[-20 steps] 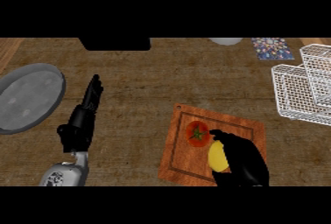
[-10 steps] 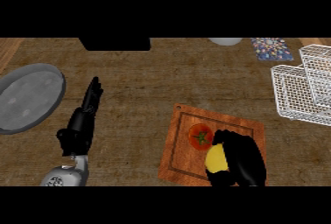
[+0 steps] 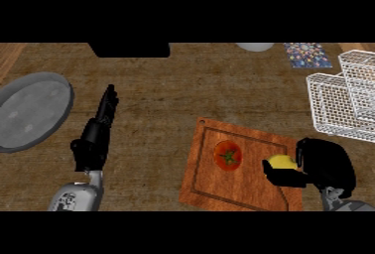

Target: Pick the lemon from the cutting board and place it in the tiered basket

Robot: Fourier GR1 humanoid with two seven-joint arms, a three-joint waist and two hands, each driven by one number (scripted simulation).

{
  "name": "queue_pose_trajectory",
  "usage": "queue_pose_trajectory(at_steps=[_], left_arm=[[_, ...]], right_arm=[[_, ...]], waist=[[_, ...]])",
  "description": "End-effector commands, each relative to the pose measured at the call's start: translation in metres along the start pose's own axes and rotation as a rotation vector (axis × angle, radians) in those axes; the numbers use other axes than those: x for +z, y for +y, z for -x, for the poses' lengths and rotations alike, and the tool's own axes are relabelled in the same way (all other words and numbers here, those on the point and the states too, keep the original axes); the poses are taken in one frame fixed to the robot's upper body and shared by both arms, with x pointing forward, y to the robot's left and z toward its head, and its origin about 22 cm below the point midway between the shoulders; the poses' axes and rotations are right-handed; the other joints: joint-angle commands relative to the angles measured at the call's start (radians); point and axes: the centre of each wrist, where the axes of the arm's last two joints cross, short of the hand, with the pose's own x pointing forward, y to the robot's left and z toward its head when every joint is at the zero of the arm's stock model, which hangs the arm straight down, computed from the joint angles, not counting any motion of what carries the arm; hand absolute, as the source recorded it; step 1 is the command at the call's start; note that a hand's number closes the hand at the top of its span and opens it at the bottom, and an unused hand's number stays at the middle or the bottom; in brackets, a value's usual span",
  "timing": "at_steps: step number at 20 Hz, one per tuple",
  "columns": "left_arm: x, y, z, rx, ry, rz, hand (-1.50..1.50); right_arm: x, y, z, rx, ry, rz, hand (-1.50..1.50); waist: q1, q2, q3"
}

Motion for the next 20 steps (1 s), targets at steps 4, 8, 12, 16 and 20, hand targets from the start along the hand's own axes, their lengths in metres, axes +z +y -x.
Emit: queue_pose_trajectory(at_steps=[4,8,12,16,20], left_arm=[[0.011,-0.011,-0.006,-0.004,-0.008,-0.008,0.0],[0.005,0.004,0.007,-0.004,0.014,-0.006,0.0],[-0.01,0.007,-0.005,0.0,-0.002,0.003,0.0],[-0.008,0.002,-0.006,-0.009,-0.014,-0.014,0.0],[-0.003,-0.014,-0.014,-0.007,-0.005,-0.003,0.0]], right_arm=[[0.028,-0.052,0.023,0.018,0.161,0.147,1.5],[0.047,-0.121,0.044,-0.027,0.193,0.277,1.5],[0.083,-0.171,0.046,-0.075,0.194,0.373,1.5],[0.092,-0.209,0.075,-0.133,0.208,0.396,1.5],[0.092,-0.233,0.082,-0.182,0.224,0.394,1.5]], waist=[[-0.005,0.0,0.003],[-0.01,0.0,0.002],[-0.007,0.0,0.001],[-0.008,0.0,0.002],[-0.003,0.0,0.002]])
